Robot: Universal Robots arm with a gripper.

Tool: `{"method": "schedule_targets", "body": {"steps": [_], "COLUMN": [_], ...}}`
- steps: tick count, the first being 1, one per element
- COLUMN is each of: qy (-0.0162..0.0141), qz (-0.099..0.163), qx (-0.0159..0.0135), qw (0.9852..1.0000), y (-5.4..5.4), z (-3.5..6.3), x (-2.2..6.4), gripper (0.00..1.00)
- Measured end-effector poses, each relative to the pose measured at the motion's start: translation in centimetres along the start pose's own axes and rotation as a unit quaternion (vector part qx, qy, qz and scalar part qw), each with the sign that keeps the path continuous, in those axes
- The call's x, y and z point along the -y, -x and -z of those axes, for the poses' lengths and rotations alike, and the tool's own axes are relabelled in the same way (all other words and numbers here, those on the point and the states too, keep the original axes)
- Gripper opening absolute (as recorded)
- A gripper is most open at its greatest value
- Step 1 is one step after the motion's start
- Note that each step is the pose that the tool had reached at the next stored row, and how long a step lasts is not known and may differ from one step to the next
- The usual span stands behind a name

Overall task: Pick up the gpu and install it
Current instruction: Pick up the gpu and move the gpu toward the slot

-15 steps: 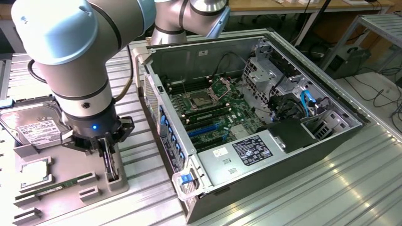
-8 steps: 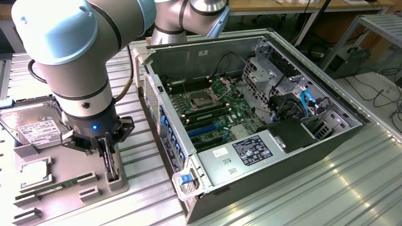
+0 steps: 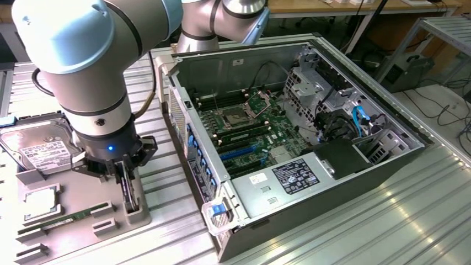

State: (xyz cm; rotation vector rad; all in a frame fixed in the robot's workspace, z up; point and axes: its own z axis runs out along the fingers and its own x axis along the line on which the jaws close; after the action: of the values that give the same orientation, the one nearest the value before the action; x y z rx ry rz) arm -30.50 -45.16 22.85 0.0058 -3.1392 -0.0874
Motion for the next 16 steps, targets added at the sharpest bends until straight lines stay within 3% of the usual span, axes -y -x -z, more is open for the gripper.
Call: {"method": "schedule_targets", "body": {"steps": [16], "qy": [0.0], "qz": [0.0], "qx": [0.0], "qw": [1.0], "y": [0.0], "z": [1.38], "x": [-0.08], "gripper": [0.27]}}
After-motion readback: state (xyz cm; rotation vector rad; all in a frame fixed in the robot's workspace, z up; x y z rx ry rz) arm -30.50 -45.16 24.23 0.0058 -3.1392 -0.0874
